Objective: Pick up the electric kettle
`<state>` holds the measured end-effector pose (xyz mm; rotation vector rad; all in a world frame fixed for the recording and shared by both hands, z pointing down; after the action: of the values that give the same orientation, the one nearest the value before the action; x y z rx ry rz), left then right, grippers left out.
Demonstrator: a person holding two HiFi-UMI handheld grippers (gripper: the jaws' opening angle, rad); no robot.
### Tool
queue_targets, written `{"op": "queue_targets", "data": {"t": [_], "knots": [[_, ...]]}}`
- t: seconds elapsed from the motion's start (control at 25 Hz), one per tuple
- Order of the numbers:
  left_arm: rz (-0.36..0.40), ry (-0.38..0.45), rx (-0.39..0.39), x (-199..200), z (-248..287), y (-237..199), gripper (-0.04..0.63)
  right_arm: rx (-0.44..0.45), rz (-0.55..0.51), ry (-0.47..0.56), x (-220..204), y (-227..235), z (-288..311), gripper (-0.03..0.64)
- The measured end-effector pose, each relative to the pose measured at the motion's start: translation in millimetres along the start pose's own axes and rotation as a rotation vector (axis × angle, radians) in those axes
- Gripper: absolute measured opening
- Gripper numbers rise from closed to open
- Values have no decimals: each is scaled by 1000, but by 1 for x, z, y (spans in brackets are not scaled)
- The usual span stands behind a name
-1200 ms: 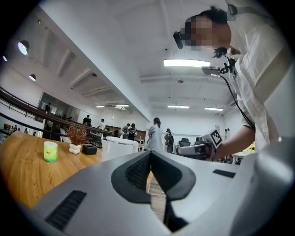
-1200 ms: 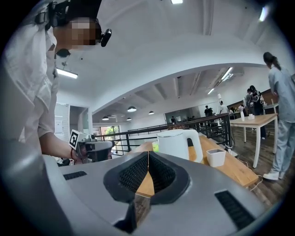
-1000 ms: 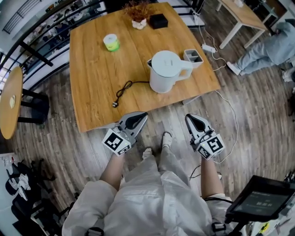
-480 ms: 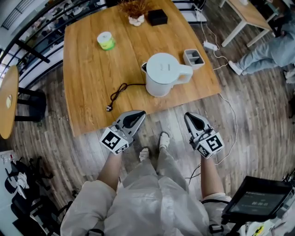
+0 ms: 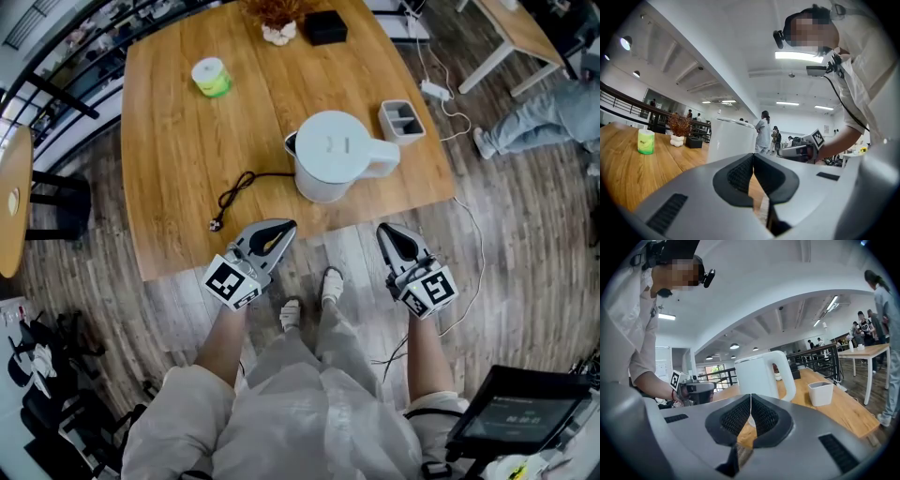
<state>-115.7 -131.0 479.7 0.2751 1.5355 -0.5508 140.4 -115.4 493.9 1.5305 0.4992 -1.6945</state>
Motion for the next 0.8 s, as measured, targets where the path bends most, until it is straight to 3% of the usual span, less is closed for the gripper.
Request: {"op": "queue_targets", "data": {"t": [0.8], "knots": [[-14, -3, 5, -12, 25, -27, 9, 17, 3, -10, -8, 33, 24, 12]]}}
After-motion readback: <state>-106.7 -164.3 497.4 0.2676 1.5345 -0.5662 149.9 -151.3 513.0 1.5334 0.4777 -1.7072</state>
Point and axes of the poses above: the fingertips, and each gripper's own axes: z forward along the fingers, y to its right, x out of its top, the point moved 6 cm from there along -z, backward along the fingers, and after that the axes turned 4 degrees about -x, right-handed, at the moved point
